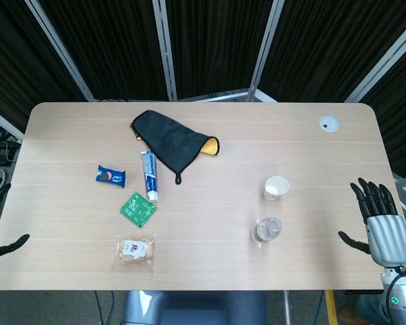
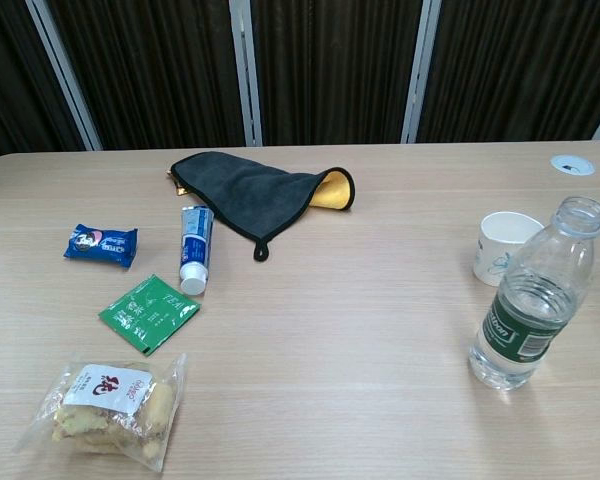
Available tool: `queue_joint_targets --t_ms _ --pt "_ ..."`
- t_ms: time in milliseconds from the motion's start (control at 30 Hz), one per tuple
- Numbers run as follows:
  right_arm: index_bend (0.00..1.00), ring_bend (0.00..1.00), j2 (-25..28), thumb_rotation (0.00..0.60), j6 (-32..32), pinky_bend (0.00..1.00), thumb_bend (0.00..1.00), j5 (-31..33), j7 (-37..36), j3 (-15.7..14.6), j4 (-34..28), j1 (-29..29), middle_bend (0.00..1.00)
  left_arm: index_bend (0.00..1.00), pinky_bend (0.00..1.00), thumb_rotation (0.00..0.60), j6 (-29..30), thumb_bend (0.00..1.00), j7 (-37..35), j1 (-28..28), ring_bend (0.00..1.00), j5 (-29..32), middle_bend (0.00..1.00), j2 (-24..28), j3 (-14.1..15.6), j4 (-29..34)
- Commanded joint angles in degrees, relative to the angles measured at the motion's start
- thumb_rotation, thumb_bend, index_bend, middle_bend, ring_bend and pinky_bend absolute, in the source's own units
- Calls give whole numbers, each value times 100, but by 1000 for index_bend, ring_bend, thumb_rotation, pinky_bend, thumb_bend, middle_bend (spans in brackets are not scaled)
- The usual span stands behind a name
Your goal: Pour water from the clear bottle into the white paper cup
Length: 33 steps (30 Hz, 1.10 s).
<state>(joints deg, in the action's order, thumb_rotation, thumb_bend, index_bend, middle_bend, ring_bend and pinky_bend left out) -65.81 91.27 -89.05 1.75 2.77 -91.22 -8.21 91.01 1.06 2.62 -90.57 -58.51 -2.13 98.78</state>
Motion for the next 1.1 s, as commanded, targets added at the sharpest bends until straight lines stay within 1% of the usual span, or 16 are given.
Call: queue_joint_targets --t_ms 33,133,233,333,367,400,467,500,533,600,667,800,933,1100 --pt "0 0 16 600 -21 0 0 -21 -64 4 -5 8 0 0 0 600 -13 0 16 5 0 -7 0 -4 6 -5" --pt "0 0 104 600 -163 0 0 -33 -388 -35 -51 -9 0 0 0 600 7 0 38 0 0 -7 0 -12 -4 0" --pt "0 0 377 600 -569 0 0 10 -1272 -159 -169 -78 0 0 0 600 67 0 81 -8 0 -34 0 -34 -22 -18" --pt "0 0 601 600 -1024 0 0 92 -2151 -272 -98 -173 0 0 0 600 67 0 81 -6 0 -47 0 -55 -18 -31" --pt "0 0 699 600 -1349 0 0 137 -2649 -345 57 -256 0 0 0 600 47 0 82 2 0 -45 0 -61 -14 -35" --pt "0 0 740 600 -1516 0 0 120 -2933 -385 177 -312 0 0 0 600 29 0 94 9 0 -41 0 -66 -13 -37" --pt "0 0 739 600 -1987 0 0 -10 -3916 -526 666 -486 0 0 0 600 -26 0 157 29 0 0 0 -86 -19 -28" --pt "0 0 702 600 -2120 0 0 -48 -4258 -568 823 -536 0 0 0 600 -40 0 180 32 0 19 0 -94 -22 -24" --pt "0 0 675 600 -2195 0 0 -61 -4453 -590 906 -562 0 0 0 600 -47 0 196 34 0 30 0 -99 -24 -21" --pt "0 0 557 600 -2444 0 0 -191 -5180 -691 1248 -675 0 0 0 600 -60 0 261 36 0 56 0 -122 -29 3" --pt "0 0 359 600 -2617 0 0 -521 -6097 -858 1791 -840 0 0 0 600 -25 0 401 26 0 55 0 -170 -38 35" --pt "0 0 74 600 -2701 0 0 -900 -6967 -1051 2312 -1045 0 0 0 600 -1 0 666 25 0 41 0 -297 -42 9" --pt "0 0 -169 600 -2778 0 0 -1093 -7564 -1137 2597 -1263 0 0 0 600 -70 0 790 52 0 103 0 -369 -53 -22" --pt "0 0 -363 600 -2841 0 0 -1409 -7728 -1282 2712 -1532 4 0 0 600 -128 0 831 73 0 155 0 -400 -60 -28"
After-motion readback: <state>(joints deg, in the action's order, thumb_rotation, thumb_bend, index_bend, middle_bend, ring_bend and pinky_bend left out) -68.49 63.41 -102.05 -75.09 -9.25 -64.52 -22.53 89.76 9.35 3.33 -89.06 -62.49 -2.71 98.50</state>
